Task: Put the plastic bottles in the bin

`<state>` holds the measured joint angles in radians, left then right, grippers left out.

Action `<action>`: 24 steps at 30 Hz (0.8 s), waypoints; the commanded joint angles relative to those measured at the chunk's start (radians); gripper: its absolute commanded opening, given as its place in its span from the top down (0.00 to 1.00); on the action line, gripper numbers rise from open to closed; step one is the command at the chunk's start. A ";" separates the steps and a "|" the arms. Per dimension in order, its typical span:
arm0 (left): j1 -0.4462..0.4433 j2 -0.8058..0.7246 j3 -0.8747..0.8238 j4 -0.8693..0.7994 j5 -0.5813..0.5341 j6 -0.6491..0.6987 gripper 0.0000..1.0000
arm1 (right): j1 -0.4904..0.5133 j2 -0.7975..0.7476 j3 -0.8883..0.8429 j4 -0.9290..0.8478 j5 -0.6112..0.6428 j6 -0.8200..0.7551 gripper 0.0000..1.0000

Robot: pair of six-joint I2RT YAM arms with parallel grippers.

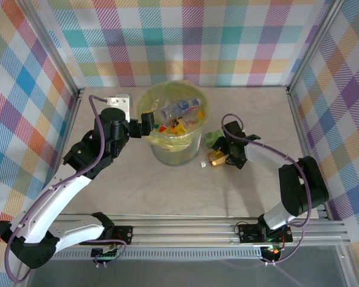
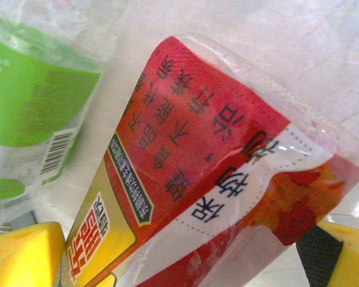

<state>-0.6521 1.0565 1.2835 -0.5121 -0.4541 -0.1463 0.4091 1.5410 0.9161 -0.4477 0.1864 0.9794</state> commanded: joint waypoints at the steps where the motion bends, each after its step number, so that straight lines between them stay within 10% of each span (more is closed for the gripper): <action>1: 0.002 -0.009 0.001 0.030 0.007 -0.019 0.00 | -0.016 -0.027 -0.022 -0.026 0.006 -0.019 0.00; 24: 0.002 -0.001 0.001 0.007 0.032 -0.062 0.00 | -0.003 0.023 -0.092 0.044 -0.078 -0.027 0.01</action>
<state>-0.6521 1.0573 1.2835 -0.5133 -0.4347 -0.1875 0.3958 1.5532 0.8333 -0.3969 0.1207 0.9607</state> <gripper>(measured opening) 0.997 0.981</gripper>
